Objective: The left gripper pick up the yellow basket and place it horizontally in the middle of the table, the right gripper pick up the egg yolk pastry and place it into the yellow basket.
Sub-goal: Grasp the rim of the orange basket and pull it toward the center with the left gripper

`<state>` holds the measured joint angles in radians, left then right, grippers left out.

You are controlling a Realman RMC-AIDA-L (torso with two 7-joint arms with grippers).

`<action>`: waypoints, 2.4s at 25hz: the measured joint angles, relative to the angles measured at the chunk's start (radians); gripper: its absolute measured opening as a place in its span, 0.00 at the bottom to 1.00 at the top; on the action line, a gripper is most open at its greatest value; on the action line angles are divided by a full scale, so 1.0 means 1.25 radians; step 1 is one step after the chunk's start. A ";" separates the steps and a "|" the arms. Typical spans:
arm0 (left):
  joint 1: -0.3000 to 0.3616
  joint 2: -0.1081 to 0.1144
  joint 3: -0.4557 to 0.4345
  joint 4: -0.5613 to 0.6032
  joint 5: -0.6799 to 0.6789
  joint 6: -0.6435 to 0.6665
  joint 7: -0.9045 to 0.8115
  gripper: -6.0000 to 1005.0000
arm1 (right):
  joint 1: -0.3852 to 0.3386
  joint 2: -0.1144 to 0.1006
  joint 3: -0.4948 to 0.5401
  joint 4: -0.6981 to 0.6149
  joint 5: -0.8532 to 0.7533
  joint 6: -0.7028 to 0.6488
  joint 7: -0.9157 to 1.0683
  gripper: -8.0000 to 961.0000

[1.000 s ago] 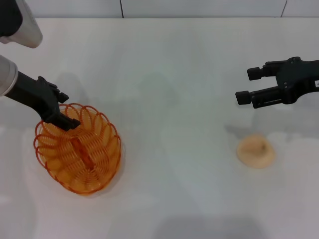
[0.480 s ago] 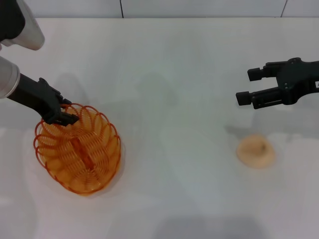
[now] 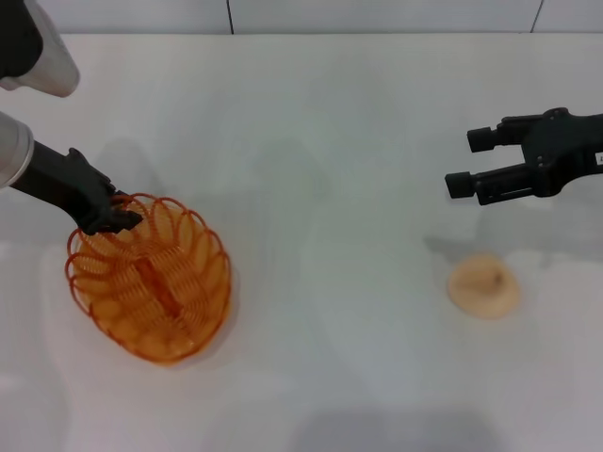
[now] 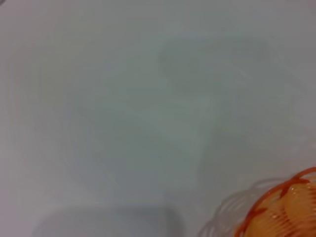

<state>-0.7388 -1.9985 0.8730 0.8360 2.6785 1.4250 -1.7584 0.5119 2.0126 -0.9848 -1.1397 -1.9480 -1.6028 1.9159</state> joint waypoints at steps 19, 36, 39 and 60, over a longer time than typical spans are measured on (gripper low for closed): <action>-0.004 0.000 0.002 0.000 -0.004 -0.009 0.003 0.17 | 0.003 0.000 0.000 0.000 0.000 0.004 0.000 0.90; 0.007 0.010 -0.018 0.078 -0.077 0.090 -0.032 0.11 | 0.004 0.000 0.000 0.001 0.000 0.005 0.000 0.90; 0.009 0.009 -0.055 0.082 -0.085 0.109 -0.041 0.09 | 0.007 0.000 0.003 0.001 0.000 0.005 0.000 0.90; 0.015 -0.001 -0.074 0.116 -0.134 0.150 -0.233 0.08 | 0.019 -0.005 0.006 0.001 0.000 0.003 0.002 0.90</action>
<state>-0.7201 -1.9994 0.7807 0.9816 2.5114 1.6121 -2.0492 0.5359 2.0064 -0.9771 -1.1382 -1.9481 -1.5992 1.9181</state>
